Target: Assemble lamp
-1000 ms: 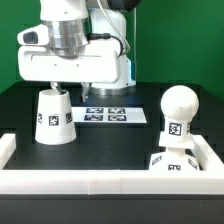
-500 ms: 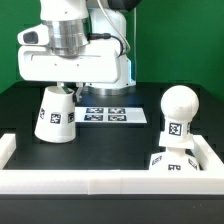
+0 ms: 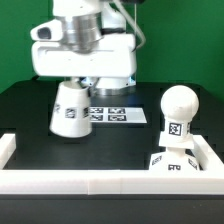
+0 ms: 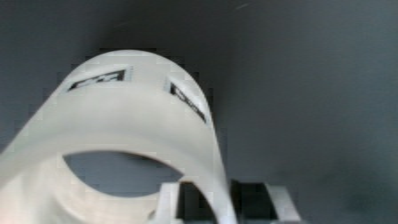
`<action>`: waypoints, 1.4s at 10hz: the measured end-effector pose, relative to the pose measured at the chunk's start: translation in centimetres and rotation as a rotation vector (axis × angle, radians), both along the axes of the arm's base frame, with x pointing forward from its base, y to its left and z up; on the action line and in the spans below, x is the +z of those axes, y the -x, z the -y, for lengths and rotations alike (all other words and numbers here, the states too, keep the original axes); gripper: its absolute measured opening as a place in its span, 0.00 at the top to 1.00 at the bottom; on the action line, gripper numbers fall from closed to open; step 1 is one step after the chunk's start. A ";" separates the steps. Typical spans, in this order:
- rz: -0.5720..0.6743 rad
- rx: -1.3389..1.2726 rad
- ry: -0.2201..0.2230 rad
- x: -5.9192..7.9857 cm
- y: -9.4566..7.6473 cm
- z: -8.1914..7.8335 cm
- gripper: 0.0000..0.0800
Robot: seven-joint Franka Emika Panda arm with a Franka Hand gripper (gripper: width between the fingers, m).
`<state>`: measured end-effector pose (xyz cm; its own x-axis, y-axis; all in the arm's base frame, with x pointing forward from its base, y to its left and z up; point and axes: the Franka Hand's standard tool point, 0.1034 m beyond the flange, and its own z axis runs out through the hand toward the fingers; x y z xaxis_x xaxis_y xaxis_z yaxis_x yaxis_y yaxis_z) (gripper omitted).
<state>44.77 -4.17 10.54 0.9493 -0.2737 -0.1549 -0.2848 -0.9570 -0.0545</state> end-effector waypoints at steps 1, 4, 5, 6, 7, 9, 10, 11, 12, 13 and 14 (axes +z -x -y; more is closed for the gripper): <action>-0.013 -0.031 -0.013 1.5 -0.5 -1.6 0.94; 0.017 -0.047 -0.035 6.3 -3.7 -5.6 0.94; 0.026 -0.050 -0.030 6.8 -4.3 -5.7 0.94; 0.020 -0.050 -0.030 6.5 -4.1 -5.6 0.94; 0.018 -0.050 -0.030 6.4 -4.0 -5.6 0.94; 0.019 -0.050 -0.030 6.5 -4.0 -5.7 0.94; 0.014 -0.055 -0.067 7.7 -4.6 -6.7 0.94; 0.035 -0.055 -0.077 8.7 -5.7 -7.5 0.94; 0.053 -0.062 -0.085 9.9 -6.9 -8.9 0.94; 0.057 -0.056 -0.095 11.7 -8.7 -10.5 0.94; 0.070 -0.060 -0.096 12.9 -10.3 -11.3 0.94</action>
Offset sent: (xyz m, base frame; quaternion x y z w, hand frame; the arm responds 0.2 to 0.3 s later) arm 0.0388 0.0425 0.0570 0.0353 0.0217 0.0186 0.9990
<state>55.05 7.09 23.40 0.9410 -0.3175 -0.1167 -0.3337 -0.9278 -0.1667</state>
